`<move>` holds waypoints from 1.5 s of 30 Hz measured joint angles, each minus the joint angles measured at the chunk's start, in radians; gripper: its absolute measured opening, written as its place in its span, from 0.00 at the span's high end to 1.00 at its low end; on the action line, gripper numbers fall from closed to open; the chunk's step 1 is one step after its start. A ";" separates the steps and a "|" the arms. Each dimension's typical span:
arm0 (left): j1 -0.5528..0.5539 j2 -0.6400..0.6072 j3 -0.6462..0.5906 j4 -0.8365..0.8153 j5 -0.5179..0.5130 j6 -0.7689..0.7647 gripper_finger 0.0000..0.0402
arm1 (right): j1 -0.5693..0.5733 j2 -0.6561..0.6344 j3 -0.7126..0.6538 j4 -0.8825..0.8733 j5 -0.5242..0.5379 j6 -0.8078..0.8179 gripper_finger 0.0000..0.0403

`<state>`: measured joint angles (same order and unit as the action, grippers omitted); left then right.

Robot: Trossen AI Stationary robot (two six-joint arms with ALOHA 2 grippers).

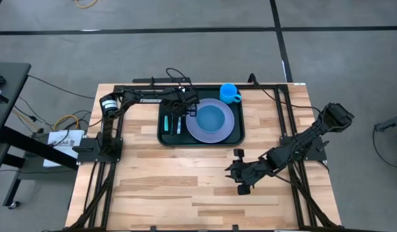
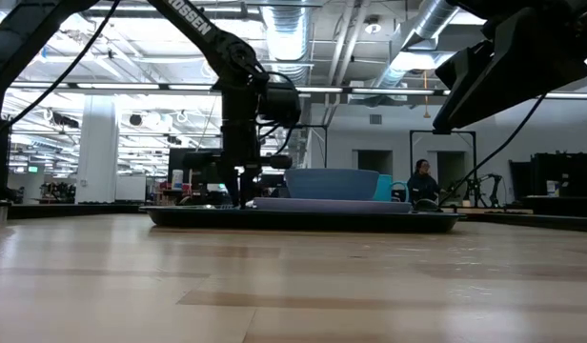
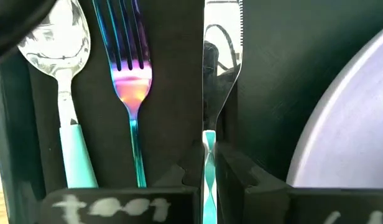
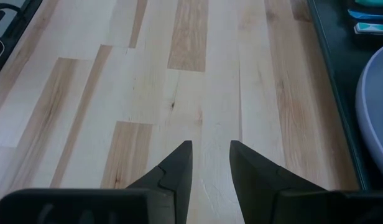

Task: Set up tray
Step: Put the blue patterned knife on the black napkin to the right of the blue fork, then return to Home Position

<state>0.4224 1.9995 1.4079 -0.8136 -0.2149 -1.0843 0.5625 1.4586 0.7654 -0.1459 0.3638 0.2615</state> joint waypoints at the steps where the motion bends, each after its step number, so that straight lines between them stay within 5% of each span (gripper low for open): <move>1: 0.001 0.000 0.000 -0.001 0.000 0.000 0.99 | 0.000 0.000 0.000 0.000 0.000 0.000 0.75; 38: 0.006 -0.001 0.000 -0.011 0.003 0.014 0.87 | 0.000 0.000 0.000 0.001 0.003 -0.007 0.75; 45: 0.007 -0.064 0.044 -0.127 0.026 0.102 0.87 | 0.000 0.000 0.000 0.005 0.004 -0.008 0.75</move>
<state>0.4294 1.9353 1.4518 -0.9402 -0.1893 -0.9822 0.5621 1.4586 0.7654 -0.1406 0.3676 0.2532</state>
